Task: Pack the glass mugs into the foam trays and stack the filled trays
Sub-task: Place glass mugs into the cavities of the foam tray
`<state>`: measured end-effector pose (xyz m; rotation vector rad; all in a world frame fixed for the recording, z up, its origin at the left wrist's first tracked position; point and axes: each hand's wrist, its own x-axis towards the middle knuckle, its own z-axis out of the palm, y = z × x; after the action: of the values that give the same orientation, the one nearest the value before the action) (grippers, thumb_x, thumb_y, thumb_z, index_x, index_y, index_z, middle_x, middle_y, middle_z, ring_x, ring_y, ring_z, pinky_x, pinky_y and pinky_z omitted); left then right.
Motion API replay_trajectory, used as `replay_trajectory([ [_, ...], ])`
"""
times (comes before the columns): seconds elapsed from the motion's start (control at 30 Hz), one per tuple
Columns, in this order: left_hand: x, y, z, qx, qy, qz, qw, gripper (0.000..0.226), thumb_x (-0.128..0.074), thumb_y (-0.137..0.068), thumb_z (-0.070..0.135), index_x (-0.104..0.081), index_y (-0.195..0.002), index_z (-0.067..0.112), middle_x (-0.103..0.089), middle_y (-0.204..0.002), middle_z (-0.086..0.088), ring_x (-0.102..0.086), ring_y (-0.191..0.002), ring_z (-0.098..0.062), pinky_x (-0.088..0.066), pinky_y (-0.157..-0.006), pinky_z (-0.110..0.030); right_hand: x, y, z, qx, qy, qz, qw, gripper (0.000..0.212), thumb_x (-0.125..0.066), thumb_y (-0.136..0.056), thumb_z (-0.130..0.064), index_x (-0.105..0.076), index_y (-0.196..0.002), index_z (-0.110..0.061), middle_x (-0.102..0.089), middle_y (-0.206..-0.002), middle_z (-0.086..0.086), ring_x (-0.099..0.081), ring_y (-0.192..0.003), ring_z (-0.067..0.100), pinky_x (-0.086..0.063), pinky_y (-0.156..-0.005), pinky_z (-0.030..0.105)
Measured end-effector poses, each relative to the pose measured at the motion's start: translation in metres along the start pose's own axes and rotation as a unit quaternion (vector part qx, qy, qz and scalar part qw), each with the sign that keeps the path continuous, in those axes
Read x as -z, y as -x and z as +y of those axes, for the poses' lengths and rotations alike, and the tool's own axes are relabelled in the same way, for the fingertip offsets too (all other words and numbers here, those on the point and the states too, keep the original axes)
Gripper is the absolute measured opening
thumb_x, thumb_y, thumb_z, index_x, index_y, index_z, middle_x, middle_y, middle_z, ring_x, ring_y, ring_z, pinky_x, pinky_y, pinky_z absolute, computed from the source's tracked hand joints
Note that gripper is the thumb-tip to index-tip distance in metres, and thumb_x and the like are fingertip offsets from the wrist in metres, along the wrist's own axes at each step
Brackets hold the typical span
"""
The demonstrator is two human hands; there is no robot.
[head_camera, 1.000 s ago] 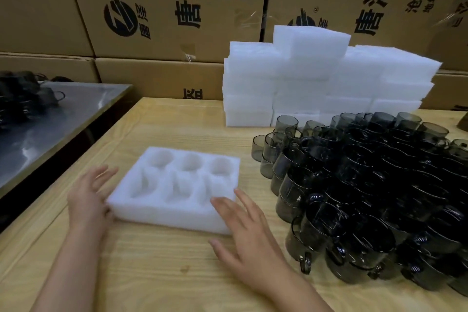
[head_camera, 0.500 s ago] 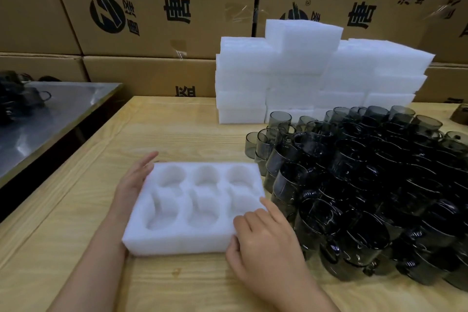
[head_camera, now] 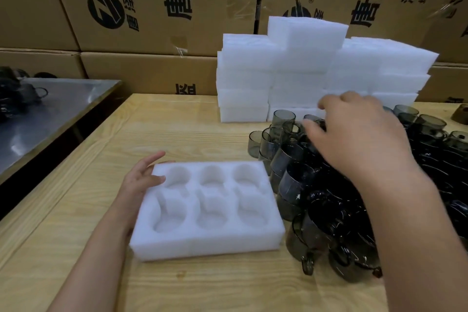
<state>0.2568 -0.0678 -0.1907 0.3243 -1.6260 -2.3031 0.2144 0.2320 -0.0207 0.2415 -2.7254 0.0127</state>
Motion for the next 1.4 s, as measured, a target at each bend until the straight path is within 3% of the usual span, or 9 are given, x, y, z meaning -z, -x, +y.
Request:
replay_trajectory([
  [0.17, 0.006, -0.005, -0.001, -0.007, -0.016, -0.008, 1.0, 0.054, -0.047, -0.077, -0.017, -0.061, -0.117, 0.017, -0.073, -0.1, -0.006, -0.072, -0.079, -0.022, -0.058, -0.061, -0.029, -0.021, -0.026, 0.009, -0.045, 0.052, -0.127, 0.989, 0.044, -0.044, -0.096, -0.045, -0.049, -0.123, -0.011, -0.047, -0.128, 0.015, -0.037, -0.124, 0.035, -0.036, -0.092, 0.043],
  [0.3, 0.008, -0.005, -0.001, -0.005, -0.011, -0.013, 1.0, 0.051, -0.049, -0.075, -0.012, -0.062, -0.114, 0.018, -0.071, -0.1, -0.008, -0.071, -0.08, -0.024, -0.058, -0.062, -0.03, -0.033, -0.032, 0.011, -0.042, 0.074, -0.133, 0.988, 0.029, -0.05, -0.095, -0.028, -0.052, -0.12, -0.012, -0.046, -0.131, 0.015, -0.037, -0.125, 0.035, -0.036, -0.092, 0.043],
  [0.47, 0.003, -0.001, -0.001, -0.002, 0.032, -0.024, 0.999, 0.055, -0.049, -0.072, 0.006, -0.056, -0.126, 0.01, -0.066, -0.105, -0.014, -0.065, -0.087, -0.031, -0.057, -0.068, -0.035, -0.041, -0.033, 0.011, -0.029, 0.071, -0.147, 0.986, 0.02, -0.053, -0.091, -0.015, -0.056, -0.111, -0.011, -0.053, -0.121, 0.016, -0.047, -0.113, 0.033, -0.034, -0.074, 0.037],
  [0.67, 0.005, 0.001, -0.003, 0.0, 0.055, -0.043, 0.998, 0.052, -0.051, -0.076, 0.013, -0.057, -0.127, 0.011, -0.065, -0.113, -0.014, -0.066, -0.095, -0.032, -0.056, -0.075, -0.041, -0.043, -0.035, 0.009, -0.037, 0.043, -0.113, 0.992, 0.007, -0.051, -0.085, 0.001, -0.051, -0.081, -0.005, -0.057, -0.106, 0.017, -0.048, -0.088, 0.032, -0.037, -0.068, 0.035],
  [0.77, 0.009, 0.0, -0.004, -0.004, 0.052, -0.052, 0.997, 0.047, -0.05, -0.079, 0.013, -0.06, -0.125, 0.014, -0.064, -0.118, -0.012, -0.065, -0.1, -0.03, -0.054, -0.081, -0.042, -0.038, -0.034, 0.013, -0.016, 0.025, -0.057, 0.998, 0.011, -0.055, -0.086, -0.002, -0.063, -0.092, -0.005, -0.051, -0.092, 0.013, -0.048, -0.083, 0.031, -0.037, -0.066, 0.032],
  [0.97, 0.018, -0.001, -0.002, -0.056, 0.049, -0.048, 0.996, 0.045, -0.04, -0.084, 0.011, -0.056, -0.126, 0.012, -0.062, -0.122, -0.014, -0.062, -0.109, -0.024, -0.054, -0.086, -0.034, -0.034, 0.017, -0.04, 0.086, -0.21, 0.117, 0.967, 0.011, -0.061, -0.081, -0.005, -0.066, -0.089, -0.009, -0.057, -0.099, 0.008, -0.053, -0.093, 0.03, -0.037, -0.073, 0.034],
  [1.23, 0.012, 0.005, 0.009, -0.167, -0.08, -0.003, 0.983, 0.048, -0.052, -0.076, 0.014, -0.055, -0.122, 0.003, -0.064, -0.116, -0.01, -0.057, -0.118, -0.024, -0.042, -0.101, -0.034, -0.095, 0.061, -0.1, 0.186, -0.304, 0.049, 0.933, 0.022, -0.056, -0.079, 0.013, -0.062, -0.093, -0.004, -0.06, -0.101, 0.008, -0.049, -0.116, 0.027, -0.05, -0.073, 0.035],
  [1.3, 0.007, 0.007, 0.014, -0.184, -0.114, -0.021, 0.976, 0.046, -0.059, -0.075, 0.008, -0.056, -0.121, 0.004, -0.067, -0.114, -0.006, -0.059, -0.117, -0.02, -0.047, -0.095, -0.025, -0.101, 0.06, -0.095, 0.169, -0.31, 0.054, 0.934, 0.023, -0.058, -0.078, 0.014, -0.064, -0.093, -0.002, -0.062, -0.104, 0.009, -0.049, -0.121, 0.029, -0.052, -0.079, 0.037],
  [1.4, -0.004, 0.013, 0.025, -0.192, -0.19, -0.087, 0.959, 0.055, -0.069, -0.071, 0.002, -0.056, -0.123, 0.012, -0.067, -0.118, -0.007, -0.06, -0.117, -0.015, -0.048, -0.091, -0.019, -0.109, 0.066, -0.09, 0.163, -0.322, 0.076, 0.93, 0.026, -0.065, -0.07, 0.019, -0.066, -0.087, 0.0, -0.064, -0.104, 0.013, -0.056, -0.113, 0.033, -0.055, -0.069, 0.04],
])
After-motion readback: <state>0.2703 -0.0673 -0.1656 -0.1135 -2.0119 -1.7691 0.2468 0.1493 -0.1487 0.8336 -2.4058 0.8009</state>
